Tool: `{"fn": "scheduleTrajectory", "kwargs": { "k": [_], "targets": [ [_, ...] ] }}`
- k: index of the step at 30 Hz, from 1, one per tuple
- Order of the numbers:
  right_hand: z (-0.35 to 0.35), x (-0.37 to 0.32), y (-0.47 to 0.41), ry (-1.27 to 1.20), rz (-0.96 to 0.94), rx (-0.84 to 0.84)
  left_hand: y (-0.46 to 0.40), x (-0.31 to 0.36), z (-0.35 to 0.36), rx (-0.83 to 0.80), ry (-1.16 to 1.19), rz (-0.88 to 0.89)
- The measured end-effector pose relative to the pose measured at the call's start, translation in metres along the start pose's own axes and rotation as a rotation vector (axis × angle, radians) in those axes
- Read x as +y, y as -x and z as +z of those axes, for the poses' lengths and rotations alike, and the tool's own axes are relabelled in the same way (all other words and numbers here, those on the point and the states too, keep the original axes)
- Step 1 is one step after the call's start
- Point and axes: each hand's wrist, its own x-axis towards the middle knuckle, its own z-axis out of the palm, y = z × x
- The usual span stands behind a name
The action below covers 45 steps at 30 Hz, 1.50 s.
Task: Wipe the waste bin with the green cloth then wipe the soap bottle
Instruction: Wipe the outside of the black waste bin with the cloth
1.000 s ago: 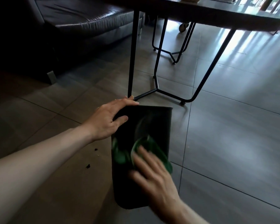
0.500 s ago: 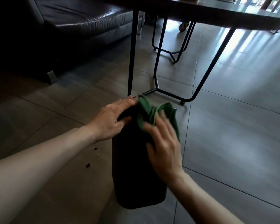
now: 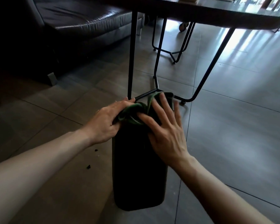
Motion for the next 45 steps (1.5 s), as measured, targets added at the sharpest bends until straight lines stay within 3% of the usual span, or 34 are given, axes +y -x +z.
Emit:
{"fn": "scheduleTrajectory", "kwargs": {
  "k": [6, 10, 12, 17, 22, 24, 29, 31, 37, 39, 41, 45],
  "targets": [
    [0.013, -0.011, 0.027, -0.085, -0.027, -0.112, 0.003, -0.01, -0.005, 0.001, 0.008, -0.04],
    [0.015, -0.022, 0.083, -0.062, -0.407, -0.263, 0.008, -0.018, -0.011, 0.026, 0.017, -0.09],
    [0.008, -0.021, 0.092, -0.084, -0.491, -0.286, 0.011, -0.02, -0.013, 0.023, 0.023, -0.095],
    [0.006, -0.015, 0.031, -0.078, -0.176, -0.044, 0.004, -0.008, -0.006, 0.019, 0.036, -0.056],
    [0.02, -0.02, 0.019, -0.071, -0.135, -0.091, 0.0, -0.003, -0.004, 0.006, 0.043, -0.008],
    [0.024, -0.026, 0.046, -0.092, -0.219, -0.147, 0.0, -0.004, -0.003, 0.004, 0.042, -0.011],
    [0.023, -0.031, 0.105, -0.062, -0.677, -0.354, 0.001, -0.003, -0.003, -0.027, 0.053, -0.022],
    [0.018, -0.021, 0.086, -0.081, -0.621, -0.305, 0.0, -0.003, -0.002, -0.024, 0.057, -0.026],
    [0.012, 0.005, 0.0, -0.161, 0.021, -0.023, -0.006, -0.003, 0.001, -0.013, 0.039, -0.018],
    [0.018, -0.002, 0.007, -0.174, 0.055, -0.013, -0.008, -0.002, 0.001, -0.009, 0.033, -0.021],
    [0.026, -0.015, 0.04, -0.195, -0.068, -0.053, -0.008, -0.003, -0.001, -0.012, 0.036, -0.035],
    [0.024, -0.036, 0.125, -0.197, -0.513, -0.346, -0.003, -0.006, -0.006, -0.018, 0.054, -0.057]
  ]
}}
